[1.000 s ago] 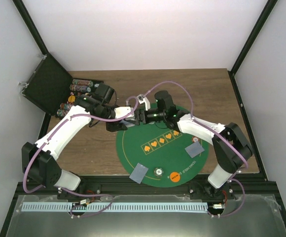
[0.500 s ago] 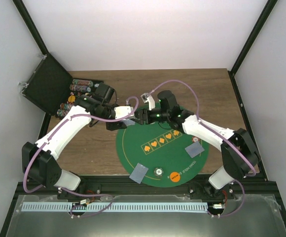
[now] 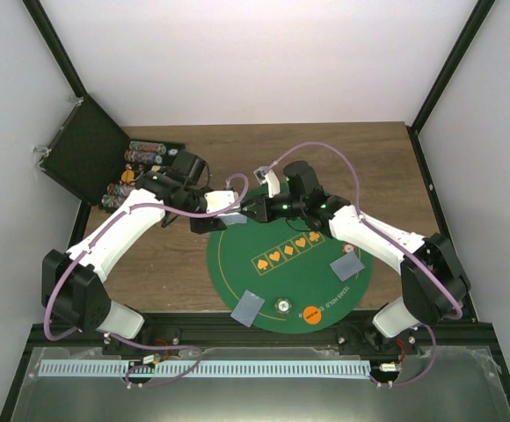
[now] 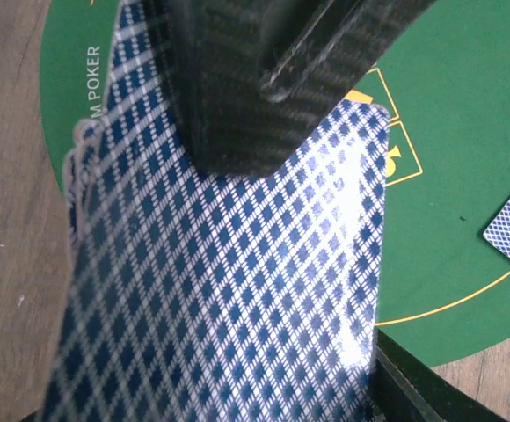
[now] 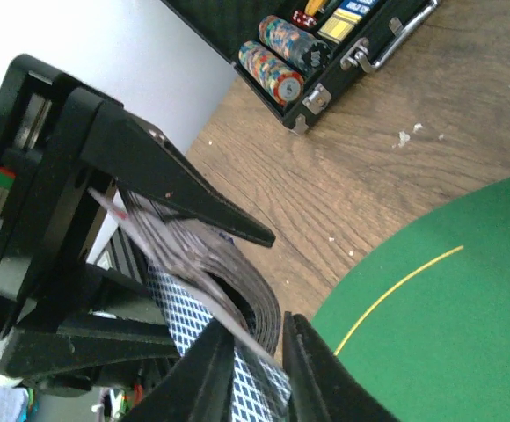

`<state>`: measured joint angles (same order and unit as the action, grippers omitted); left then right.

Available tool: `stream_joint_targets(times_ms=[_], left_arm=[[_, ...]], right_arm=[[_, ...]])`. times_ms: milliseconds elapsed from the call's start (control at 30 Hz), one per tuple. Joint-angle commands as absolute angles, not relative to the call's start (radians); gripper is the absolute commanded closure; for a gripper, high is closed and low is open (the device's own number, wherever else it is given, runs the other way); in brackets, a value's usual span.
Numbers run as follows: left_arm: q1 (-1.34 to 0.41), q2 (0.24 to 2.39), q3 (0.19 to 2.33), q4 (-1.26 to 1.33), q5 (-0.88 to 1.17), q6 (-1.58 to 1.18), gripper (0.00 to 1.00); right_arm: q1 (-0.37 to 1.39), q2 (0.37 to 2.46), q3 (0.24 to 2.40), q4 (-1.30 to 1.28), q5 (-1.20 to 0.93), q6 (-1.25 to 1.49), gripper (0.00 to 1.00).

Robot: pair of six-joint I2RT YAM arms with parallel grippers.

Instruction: Distribute texas hold em gaming equipment

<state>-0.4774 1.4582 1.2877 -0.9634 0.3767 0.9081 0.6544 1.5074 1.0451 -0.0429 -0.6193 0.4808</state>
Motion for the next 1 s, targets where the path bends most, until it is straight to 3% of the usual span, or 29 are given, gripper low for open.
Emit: stream_joint_targets(times_ms=[0, 167, 433, 600, 967], left_arm=[[-0.479, 1.474, 1.264, -0.927, 0.375, 0.901, 0.47], [-0.470, 1.475, 1.247, -0.912, 0.363, 0.899, 0.48], [-0.425, 1.480, 1.231, -0.900, 0.370, 0.893, 0.48], [-0.364, 1.471, 1.219, -0.891, 0.394, 0.887, 0.48], [-0.324, 1.460, 1.185, -0.874, 0.406, 0.883, 0.48]], right_arm=[[0.646, 1.492, 1.089, -0.120, -0.601, 0.455, 0.87], [0.632, 1.479, 1.114, -0.187, -0.596, 0.427, 0.99], [0.591, 1.409, 1.168, -0.333, -0.608, 0.318, 0.99], [0.555, 1.354, 1.279, -0.620, -0.589, 0.087, 0.99], [0.545, 1.236, 1.172, -1.104, -0.145, -0.346, 0.99]])
